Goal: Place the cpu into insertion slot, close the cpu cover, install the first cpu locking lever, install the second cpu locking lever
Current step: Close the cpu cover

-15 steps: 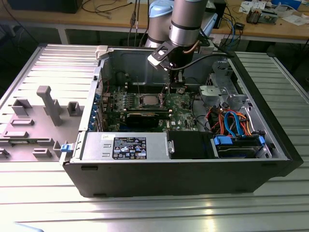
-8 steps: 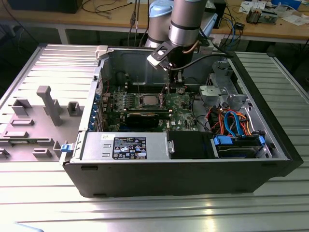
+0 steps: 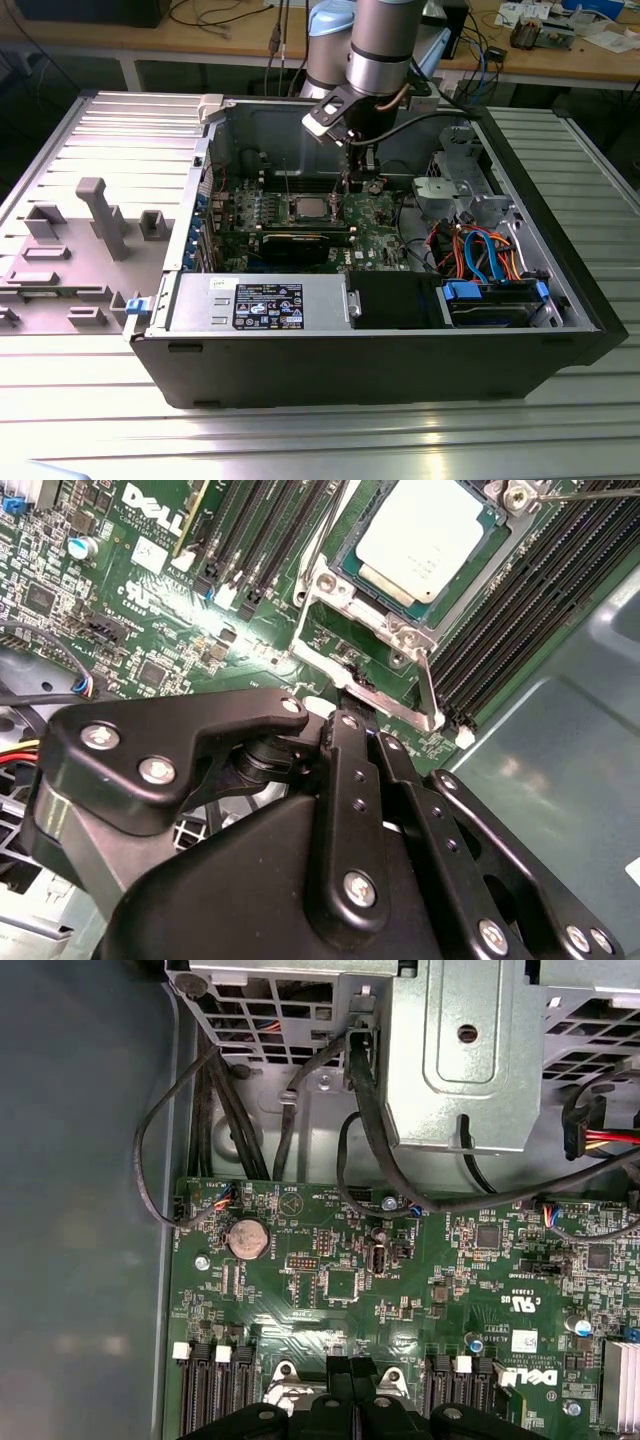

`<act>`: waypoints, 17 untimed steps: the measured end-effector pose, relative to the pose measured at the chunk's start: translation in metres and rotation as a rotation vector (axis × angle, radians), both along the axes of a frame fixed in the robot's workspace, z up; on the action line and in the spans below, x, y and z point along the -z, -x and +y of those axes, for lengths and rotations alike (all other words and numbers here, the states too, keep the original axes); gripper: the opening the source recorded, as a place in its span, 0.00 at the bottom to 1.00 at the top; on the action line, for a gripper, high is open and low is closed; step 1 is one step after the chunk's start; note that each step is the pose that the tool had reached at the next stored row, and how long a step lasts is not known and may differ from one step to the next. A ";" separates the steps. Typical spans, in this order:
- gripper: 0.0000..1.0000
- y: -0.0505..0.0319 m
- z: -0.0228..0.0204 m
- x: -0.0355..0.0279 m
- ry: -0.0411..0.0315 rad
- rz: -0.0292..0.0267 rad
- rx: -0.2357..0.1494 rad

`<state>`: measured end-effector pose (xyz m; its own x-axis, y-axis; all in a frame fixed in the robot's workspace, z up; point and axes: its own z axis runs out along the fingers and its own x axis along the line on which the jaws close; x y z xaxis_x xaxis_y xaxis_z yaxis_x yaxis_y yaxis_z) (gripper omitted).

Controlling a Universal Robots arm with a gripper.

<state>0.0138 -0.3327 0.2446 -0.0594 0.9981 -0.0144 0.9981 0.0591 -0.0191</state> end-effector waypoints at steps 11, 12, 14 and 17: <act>0.11 0.0113 0.0000 0.0008 0.0001 0.0007 0.000; 0.11 0.0116 0.0000 0.0008 0.0001 0.0008 0.000; 0.11 0.0123 0.0000 0.0009 0.0000 0.0008 0.000; 0.11 0.0131 0.0000 0.0010 0.0001 0.0009 0.000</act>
